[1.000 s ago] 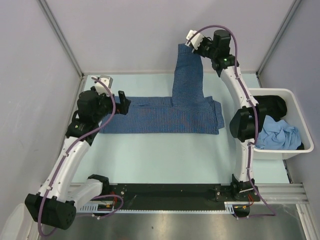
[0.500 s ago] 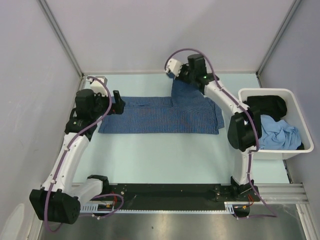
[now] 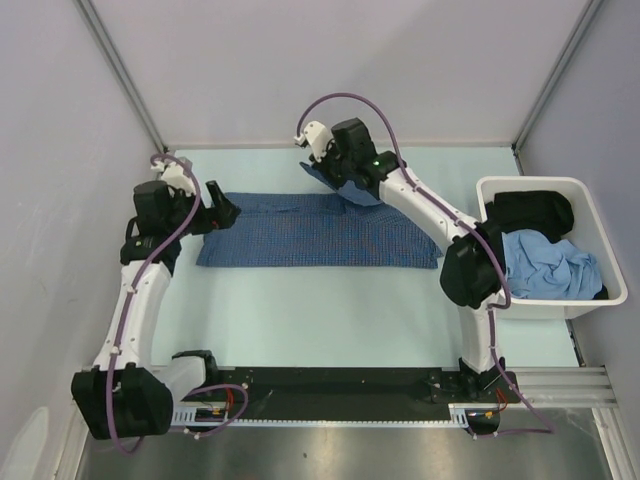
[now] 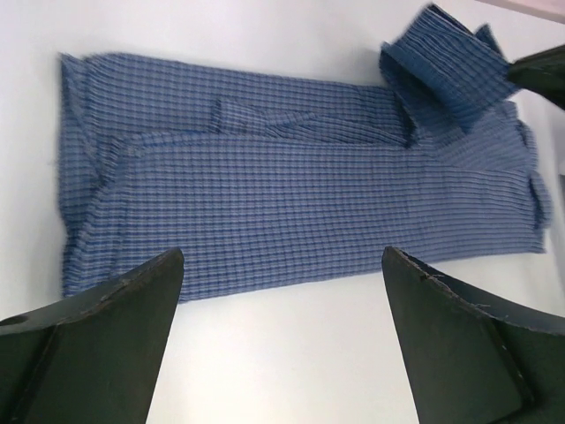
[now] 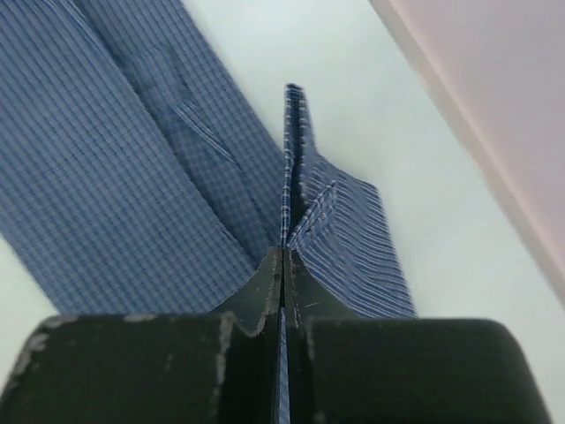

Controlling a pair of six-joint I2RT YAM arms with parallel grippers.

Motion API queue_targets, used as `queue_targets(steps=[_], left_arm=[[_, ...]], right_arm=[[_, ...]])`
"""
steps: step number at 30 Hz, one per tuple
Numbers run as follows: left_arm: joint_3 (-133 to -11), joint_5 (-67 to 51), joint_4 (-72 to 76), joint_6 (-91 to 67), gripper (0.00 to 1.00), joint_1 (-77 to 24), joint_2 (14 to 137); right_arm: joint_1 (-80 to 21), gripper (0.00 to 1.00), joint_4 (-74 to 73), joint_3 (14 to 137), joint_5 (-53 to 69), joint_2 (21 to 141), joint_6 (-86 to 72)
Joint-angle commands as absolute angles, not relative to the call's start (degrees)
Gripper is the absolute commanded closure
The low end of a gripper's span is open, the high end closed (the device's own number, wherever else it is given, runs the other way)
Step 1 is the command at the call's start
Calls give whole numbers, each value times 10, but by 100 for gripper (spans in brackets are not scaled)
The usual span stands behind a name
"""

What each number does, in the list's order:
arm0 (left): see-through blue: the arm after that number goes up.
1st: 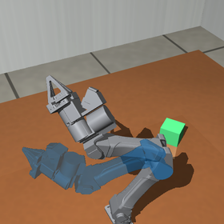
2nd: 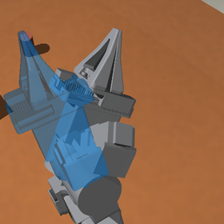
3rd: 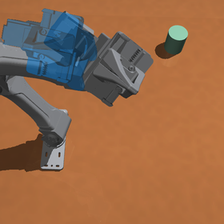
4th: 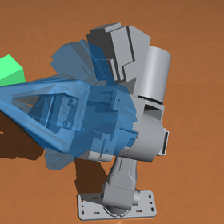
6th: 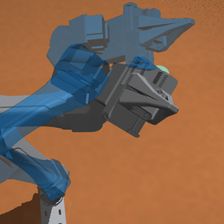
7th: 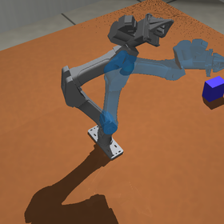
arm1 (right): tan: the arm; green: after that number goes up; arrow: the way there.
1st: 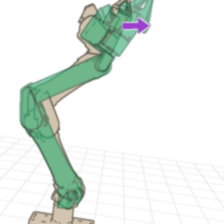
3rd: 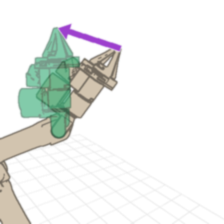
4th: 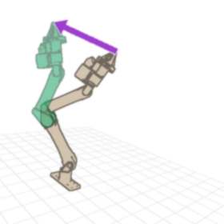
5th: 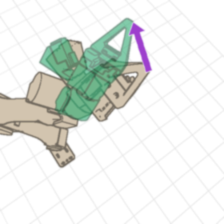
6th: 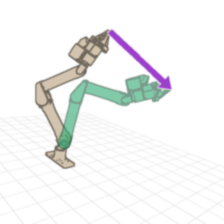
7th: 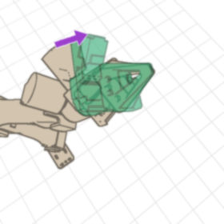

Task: Fold and stack the long sleeve shirts
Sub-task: Fold the shirt

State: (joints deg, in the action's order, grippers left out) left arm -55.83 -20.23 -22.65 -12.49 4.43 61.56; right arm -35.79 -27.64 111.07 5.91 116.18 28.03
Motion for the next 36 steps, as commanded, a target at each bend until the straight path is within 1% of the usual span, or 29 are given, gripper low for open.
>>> queue_targets(steps=[1,6,11,17,28,36], left_arm=[[-528,-287,-160,-210,0,50,626],[-509,-324,-83,-302,0,51,678],[-533,-315,-62,-314,1,50,715],[-539,-291,-78,-306,1,60,737],[-532,-264,-122,-273,1,128,718],[-526,-260,-146,-242,1,148,708]], right_arm=[[-368,100,-273,1150,104,1193,143],[-376,100,-233,1158,148,1208,41],[-395,100,-184,1148,149,1208,-16],[-416,100,-139,1125,154,1218,-61],[-439,100,-88,1145,149,1262,-117],[-453,100,-54,1160,130,1289,-151]])
